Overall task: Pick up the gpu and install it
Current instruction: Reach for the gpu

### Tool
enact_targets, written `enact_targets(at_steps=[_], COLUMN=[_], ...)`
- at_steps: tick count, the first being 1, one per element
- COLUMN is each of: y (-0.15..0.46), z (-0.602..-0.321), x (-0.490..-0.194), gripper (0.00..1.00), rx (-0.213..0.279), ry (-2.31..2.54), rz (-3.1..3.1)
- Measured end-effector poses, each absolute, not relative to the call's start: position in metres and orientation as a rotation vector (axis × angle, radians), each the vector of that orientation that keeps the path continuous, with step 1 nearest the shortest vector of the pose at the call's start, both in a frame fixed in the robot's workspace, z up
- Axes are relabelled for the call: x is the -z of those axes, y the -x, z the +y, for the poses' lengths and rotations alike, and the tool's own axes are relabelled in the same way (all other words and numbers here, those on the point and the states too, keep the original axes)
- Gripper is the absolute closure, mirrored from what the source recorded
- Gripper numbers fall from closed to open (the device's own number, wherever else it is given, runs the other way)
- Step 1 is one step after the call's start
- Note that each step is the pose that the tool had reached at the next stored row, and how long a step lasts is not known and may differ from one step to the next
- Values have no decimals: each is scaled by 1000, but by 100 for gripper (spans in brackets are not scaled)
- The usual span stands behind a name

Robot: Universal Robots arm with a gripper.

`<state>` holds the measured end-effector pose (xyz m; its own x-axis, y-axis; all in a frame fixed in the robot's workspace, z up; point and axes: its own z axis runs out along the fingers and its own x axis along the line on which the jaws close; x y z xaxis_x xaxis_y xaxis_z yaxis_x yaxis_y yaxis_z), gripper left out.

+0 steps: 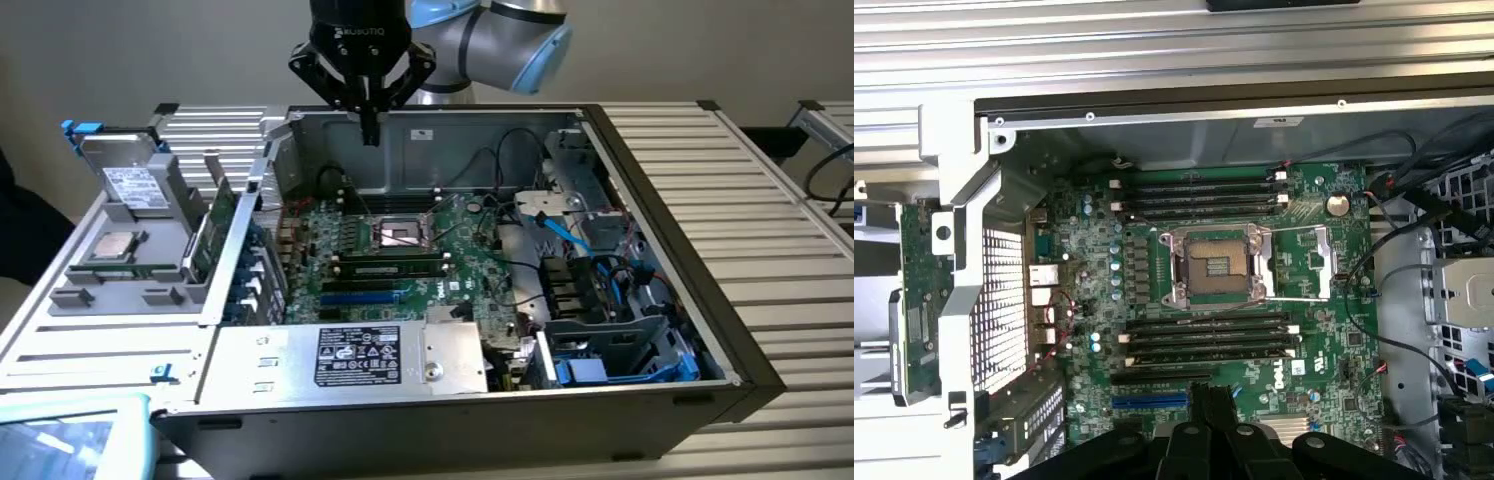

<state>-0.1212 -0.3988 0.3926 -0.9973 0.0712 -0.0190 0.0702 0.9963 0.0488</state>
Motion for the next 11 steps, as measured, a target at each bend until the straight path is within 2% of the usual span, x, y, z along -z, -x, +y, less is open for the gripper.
enact_targets(at_steps=[8, 9, 11], y=[129, 134, 143], z=[-398, -398, -398], x=[-393, -393, -393], gripper=[88, 87, 75], rx=[-75, -76, -76], ry=[-110, -110, -110], rz=[3118, 3118, 3118])
